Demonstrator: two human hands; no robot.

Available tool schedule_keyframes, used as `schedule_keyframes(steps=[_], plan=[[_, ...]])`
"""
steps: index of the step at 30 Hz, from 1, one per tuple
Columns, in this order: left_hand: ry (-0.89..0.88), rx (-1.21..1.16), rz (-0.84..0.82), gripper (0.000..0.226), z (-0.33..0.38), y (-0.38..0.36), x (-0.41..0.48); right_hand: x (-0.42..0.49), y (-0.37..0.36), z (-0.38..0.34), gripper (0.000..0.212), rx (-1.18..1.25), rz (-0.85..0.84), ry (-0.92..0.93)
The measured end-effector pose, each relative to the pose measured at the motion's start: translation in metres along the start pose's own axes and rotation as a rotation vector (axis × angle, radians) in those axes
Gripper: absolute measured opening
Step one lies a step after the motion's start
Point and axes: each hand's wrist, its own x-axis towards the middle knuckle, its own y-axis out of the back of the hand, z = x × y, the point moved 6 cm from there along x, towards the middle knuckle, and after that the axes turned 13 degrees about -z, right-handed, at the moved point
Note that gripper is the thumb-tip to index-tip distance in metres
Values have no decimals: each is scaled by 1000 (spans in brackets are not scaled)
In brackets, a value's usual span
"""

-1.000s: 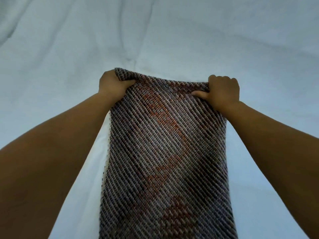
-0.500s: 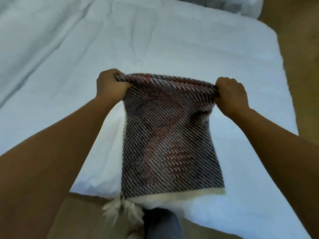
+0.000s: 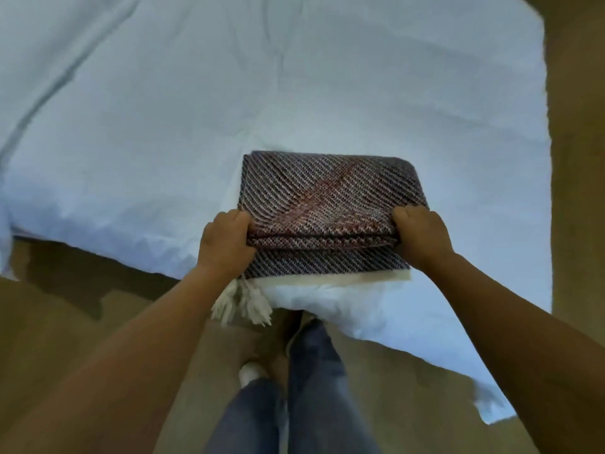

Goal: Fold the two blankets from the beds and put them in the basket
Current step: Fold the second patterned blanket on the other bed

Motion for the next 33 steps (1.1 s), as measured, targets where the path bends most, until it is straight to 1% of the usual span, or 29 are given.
schedule_keyframes(steps=[2, 5, 6, 7, 8, 9, 10, 13, 14, 15, 16, 18, 19, 20, 22, 23, 24, 25, 27, 29, 31, 32, 33], plan=[[16, 62, -93, 18, -8, -32, -4, -3, -32, -2, 25, -20, -89, -27], [73, 252, -344, 22, -18, -81, -6, -2, -81, -13, 36, -30, -272, -30], [96, 278, -391, 23, -19, -89, -6, -2, -92, -16, 38, -8, -331, -16], [120, 253, -388, 21, -17, -90, -2, 0, -99, -17, 37, 53, -365, -3], [142, 188, -350, 20, -13, -85, 4, 3, -99, -15, 31, 170, -347, -2], [150, 107, -295, 21, -7, -77, 13, 6, -93, -10, 24, 326, -290, -20], [129, 46, -238, 23, 3, -69, 24, 10, -85, -1, 18, 479, -195, -56], [-42, -21, -128, 19, 44, -44, 63, 26, -51, 39, 16, 763, 176, -252], [-88, -20, -112, 20, 59, -38, 79, 35, -44, 55, 18, 853, 240, -339], [-117, -12, -97, 24, 73, -34, 95, 45, -40, 68, 24, 951, 248, -422], [-130, -2, -85, 30, 86, -31, 109, 57, -39, 78, 30, 1041, 201, -483], [-141, 26, -92, 42, 110, -32, 137, 86, -42, 88, 38, 1213, -3, -525], [-150, 55, -113, 48, 119, -36, 149, 99, -45, 88, 43, 1341, -126, -511], [-162, 89, -143, 53, 126, -42, 157, 110, -50, 85, 50, 1519, -260, -487], [-165, 148, -202, 60, 128, -56, 168, 120, -58, 69, 70, 1883, -572, -419], [-155, 163, -219, 62, 126, -62, 172, 124, -61, 62, 75, 2005, -707, -383], [-141, 170, -225, 63, 123, -67, 175, 129, -64, 57, 78, 2070, -793, -359], [-126, 170, -223, 64, 120, -70, 177, 134, -67, 55, 80, 2104, -823, -344], [-106, 168, -210, 66, 116, -76, 181, 144, -69, 50, 76, 2178, -791, -329], [-100, 190, -211, 68, 114, -81, 185, 155, -67, 47, 59, 2255, -689, -319], [-99, 225, -221, 70, 113, -88, 187, 162, -70, 46, 32, 2295, -580, -326], [-90, 237, -232, 71, 111, -91, 187, 164, -72, 48, 24, 2302, -535, -347], [-75, 246, -246, 73, 109, -94, 187, 165, -74, 49, 24, 2297, -517, -385]])
